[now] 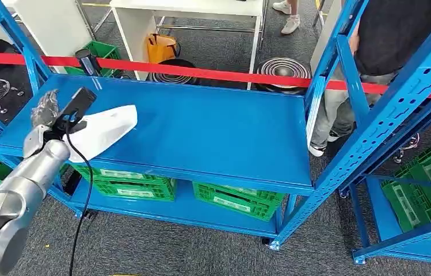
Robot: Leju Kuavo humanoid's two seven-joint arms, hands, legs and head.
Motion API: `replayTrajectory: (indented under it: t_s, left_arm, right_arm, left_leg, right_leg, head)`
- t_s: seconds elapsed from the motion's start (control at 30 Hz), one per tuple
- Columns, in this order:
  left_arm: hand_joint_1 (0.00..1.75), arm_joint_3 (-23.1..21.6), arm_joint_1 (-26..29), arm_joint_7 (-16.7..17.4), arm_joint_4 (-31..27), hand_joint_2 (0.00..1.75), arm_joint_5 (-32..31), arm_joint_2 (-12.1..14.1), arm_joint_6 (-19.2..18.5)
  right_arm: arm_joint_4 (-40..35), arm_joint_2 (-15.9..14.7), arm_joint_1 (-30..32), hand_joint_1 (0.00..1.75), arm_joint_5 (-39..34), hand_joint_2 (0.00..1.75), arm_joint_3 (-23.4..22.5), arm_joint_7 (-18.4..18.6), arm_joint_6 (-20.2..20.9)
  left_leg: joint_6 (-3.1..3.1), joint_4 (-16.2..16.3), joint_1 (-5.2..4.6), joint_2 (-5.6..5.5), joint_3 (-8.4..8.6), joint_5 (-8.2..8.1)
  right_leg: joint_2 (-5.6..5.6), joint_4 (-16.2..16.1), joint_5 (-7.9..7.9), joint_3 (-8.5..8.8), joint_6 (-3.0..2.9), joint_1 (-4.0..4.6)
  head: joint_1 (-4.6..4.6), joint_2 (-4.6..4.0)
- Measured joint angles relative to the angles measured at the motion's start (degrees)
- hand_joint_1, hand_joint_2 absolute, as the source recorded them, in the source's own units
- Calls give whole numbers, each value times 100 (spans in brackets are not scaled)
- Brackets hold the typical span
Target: Take the parts from the cabinet and place them on the table.
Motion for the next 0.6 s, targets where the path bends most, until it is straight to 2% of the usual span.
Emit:
replayTrajectory:
  t_s: [0.53,0.6]
  left_arm:
    - [0,-221,145,169,96,175,-134,2,-57]
    - [0,-247,363,156,142,175,-177,4,94]
  right_arm:
    - [0,0,-29,0,-6,0,0,-53,-22]
    - [0,-11,-16,0,0,0,7,-96,-83]
  left_leg:
    - [0,0,0,0,0,0]
    - [0,0,0,1,-2,0]
  right_leg:
    - [0,0,0,-1,0,-1]
    - [0,0,0,-4,0,-1]
  head:
    - [2,0]
    - [0,0]
